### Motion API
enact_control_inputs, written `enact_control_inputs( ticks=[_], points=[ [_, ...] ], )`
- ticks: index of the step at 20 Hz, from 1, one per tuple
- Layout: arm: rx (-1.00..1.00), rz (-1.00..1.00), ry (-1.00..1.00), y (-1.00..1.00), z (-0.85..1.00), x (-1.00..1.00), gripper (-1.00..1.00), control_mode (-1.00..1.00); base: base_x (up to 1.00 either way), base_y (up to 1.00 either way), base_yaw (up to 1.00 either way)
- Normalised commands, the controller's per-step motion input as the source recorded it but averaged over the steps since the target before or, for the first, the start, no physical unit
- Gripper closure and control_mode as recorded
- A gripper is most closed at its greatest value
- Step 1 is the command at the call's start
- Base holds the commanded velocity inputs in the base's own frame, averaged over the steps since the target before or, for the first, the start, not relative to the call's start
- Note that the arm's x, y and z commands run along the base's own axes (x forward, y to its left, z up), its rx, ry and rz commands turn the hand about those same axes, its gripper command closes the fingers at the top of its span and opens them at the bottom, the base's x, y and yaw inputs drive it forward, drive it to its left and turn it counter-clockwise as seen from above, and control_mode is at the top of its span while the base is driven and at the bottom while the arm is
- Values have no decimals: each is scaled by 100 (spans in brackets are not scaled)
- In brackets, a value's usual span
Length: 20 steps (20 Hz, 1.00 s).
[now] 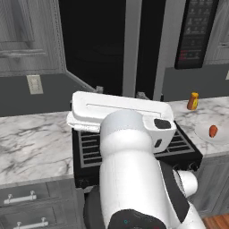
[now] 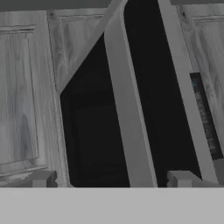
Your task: Pick the sweet potato from the counter and place it in the microwave. Then turn on the microwave.
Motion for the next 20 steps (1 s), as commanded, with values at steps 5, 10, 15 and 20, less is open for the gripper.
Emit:
enact_control_inputs(
  ticks=[5, 10, 15, 20],
  points=[
    [-3, 13, 0, -4, 0, -47, -100, -100, 0, 0, 0],
    [0, 13, 0, -24, 0, -22, -100, -100, 0, 0, 0],
    [0, 9, 0, -36, 0, -7, -100, -100, 0, 0, 0],
    [0, 12, 0, -31, 0, -12, -100, -100, 0, 0, 0]
  ],
)
